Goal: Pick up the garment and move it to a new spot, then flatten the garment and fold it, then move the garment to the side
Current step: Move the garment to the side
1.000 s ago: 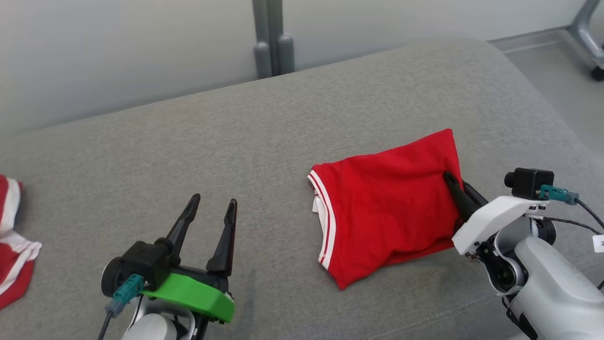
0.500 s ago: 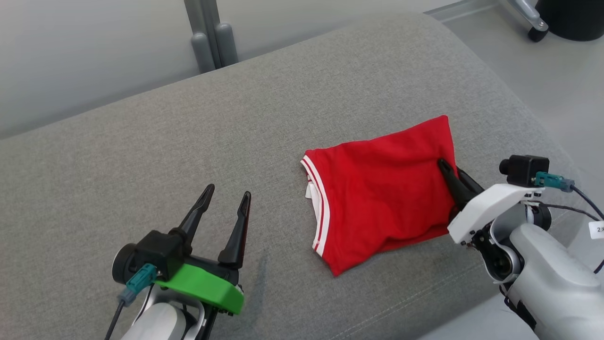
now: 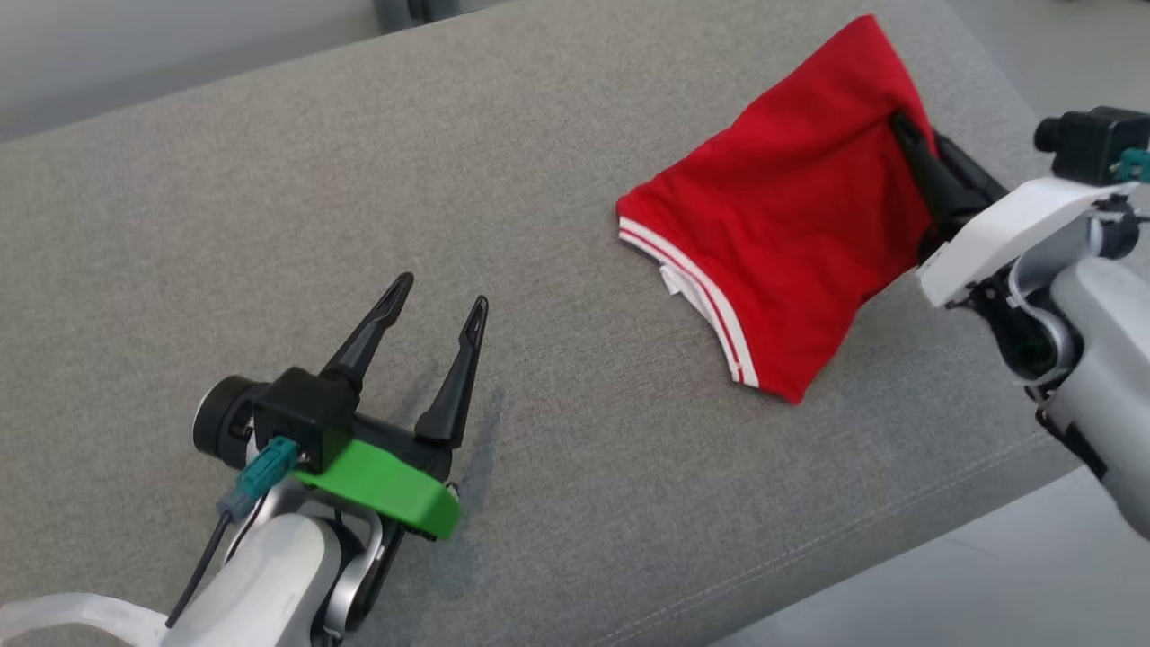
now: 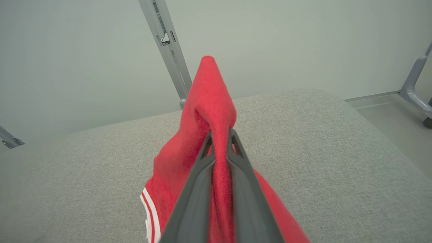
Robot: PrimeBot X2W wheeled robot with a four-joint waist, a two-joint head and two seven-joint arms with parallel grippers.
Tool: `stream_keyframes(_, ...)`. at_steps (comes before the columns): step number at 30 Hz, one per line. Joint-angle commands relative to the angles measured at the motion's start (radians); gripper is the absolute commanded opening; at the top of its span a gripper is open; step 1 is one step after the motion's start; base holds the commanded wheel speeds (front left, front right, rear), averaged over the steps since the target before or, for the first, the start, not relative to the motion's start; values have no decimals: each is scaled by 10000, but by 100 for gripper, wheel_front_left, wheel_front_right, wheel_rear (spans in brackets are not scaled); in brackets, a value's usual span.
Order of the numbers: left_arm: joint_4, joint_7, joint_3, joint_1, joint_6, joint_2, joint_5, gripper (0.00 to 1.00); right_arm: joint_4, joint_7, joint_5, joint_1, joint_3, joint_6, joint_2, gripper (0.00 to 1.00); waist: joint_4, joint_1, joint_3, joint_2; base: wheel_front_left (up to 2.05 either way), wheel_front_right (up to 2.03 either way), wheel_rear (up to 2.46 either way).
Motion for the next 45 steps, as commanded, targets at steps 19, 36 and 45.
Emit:
stream_keyframes(19, -1454, 511, -68, -1434, 203, 635, 1019, 100, 1441, -757, 1063, -2808, -3, -1, -2360, 0, 1043, 0, 3412, 0, 0, 0, 0)
stream_keyframes(36, -1651, 507, -151, -1502, 265, 745, 1044, 100, 3969, -748, -2670, -2718, -4333, 1, -1513, 100, 1100, 0, 3520, 0, 0, 0, 0)
stream_keyframes(45, -1328, 100, -197, -1211, 230, 553, 832, 100, 3388, -748, -4152, -1904, -5428, -5, -915, 100, 1079, 0, 2719, 0, 0, 0, 0)
